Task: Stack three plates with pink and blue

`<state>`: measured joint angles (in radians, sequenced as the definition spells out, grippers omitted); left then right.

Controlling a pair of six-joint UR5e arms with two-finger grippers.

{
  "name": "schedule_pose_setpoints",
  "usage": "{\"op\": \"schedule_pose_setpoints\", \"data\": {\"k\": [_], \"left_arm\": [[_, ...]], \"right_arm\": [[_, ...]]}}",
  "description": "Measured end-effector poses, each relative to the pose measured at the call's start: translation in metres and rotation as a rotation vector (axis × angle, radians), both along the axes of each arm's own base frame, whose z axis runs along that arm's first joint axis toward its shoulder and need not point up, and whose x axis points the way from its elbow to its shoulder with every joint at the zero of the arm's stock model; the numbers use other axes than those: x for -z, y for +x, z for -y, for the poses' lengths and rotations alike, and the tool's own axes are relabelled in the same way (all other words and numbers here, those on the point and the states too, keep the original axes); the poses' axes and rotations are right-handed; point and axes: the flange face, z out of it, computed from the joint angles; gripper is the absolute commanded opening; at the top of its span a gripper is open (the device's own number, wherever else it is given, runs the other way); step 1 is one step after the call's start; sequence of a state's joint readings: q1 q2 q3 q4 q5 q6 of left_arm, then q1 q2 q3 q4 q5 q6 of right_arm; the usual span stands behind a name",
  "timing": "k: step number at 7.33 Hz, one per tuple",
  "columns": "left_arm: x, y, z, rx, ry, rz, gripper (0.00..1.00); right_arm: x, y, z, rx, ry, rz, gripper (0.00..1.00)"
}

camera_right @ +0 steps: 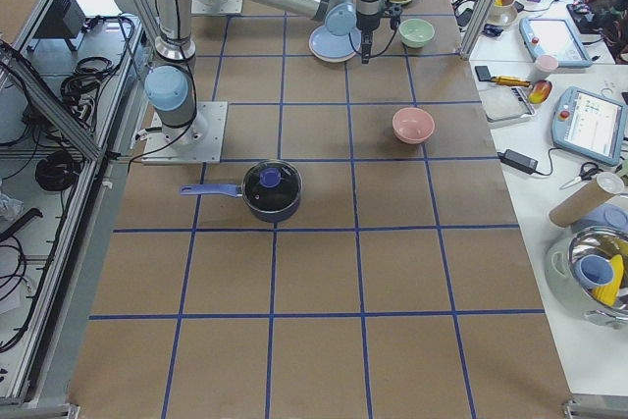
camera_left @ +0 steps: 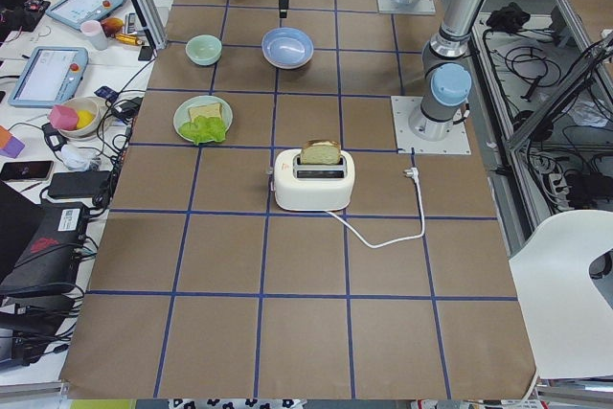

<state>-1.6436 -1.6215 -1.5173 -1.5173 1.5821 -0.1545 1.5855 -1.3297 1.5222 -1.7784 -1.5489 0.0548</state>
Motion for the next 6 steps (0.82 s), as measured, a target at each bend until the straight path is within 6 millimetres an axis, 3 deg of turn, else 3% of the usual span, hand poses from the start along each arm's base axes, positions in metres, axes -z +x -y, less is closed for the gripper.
{"op": "schedule_pose_setpoints", "data": {"k": [2,3,6], "left_arm": [[0.0,0.0,0.0,0.0,0.0,-0.002,1.0],[0.0,0.0,0.0,0.0,0.0,-0.002,1.0],[-0.001,0.0,0.0,-0.001,-0.002,-0.002,1.0]], "right_arm": [[-0.069,-0.005,-0.046,-0.019,0.005,-0.002,1.0],[-0.086,-0.004,-0.058,-0.025,0.001,0.002,1.0],[-0.092,-0.006,-0.065,-0.05,-0.004,-0.014,1.0]]}}
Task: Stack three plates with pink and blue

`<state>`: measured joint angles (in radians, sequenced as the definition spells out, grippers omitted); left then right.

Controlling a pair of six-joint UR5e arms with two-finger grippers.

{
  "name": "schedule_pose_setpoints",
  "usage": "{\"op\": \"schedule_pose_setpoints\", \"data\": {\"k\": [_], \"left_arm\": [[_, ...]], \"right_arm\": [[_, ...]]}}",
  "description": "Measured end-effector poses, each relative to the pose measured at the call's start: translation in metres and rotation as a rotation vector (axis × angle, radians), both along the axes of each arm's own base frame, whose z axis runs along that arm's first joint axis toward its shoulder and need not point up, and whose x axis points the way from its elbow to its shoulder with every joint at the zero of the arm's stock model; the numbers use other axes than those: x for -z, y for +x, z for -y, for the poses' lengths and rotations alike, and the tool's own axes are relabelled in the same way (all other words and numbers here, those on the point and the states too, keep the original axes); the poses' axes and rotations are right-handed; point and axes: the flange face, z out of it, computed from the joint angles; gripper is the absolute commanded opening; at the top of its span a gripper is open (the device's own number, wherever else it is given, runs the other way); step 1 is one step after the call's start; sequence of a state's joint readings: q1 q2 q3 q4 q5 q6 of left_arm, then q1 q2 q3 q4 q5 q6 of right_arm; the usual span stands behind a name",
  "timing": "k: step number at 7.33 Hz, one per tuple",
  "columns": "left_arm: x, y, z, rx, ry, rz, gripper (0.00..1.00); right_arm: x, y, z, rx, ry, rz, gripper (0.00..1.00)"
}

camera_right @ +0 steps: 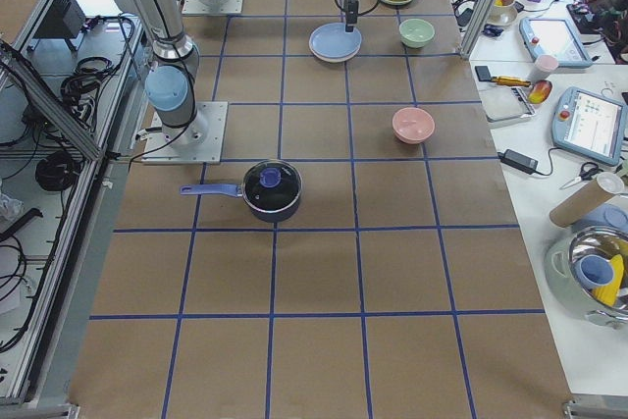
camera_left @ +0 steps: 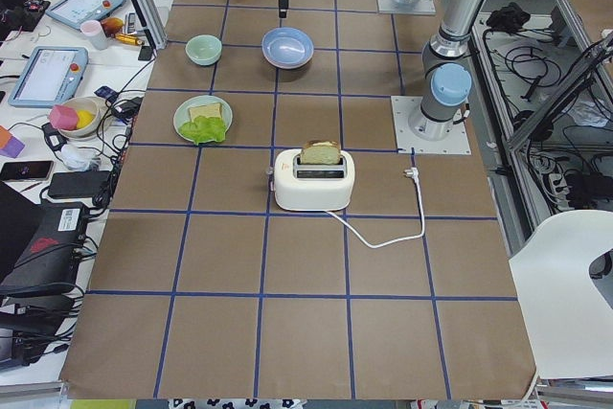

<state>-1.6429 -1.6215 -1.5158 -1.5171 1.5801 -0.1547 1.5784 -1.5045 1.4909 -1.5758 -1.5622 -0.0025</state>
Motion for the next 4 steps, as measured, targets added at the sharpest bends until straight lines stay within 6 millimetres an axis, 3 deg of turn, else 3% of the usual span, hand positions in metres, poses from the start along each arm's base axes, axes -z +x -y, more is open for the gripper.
{"op": "schedule_pose_setpoints", "data": {"k": [4], "left_arm": [[-0.0006,0.0003,-0.0004,0.0,-0.001,0.003,1.0]], "right_arm": [[-0.0019,0.0004,-0.0018,0.01,-0.003,0.004,1.0]]}}
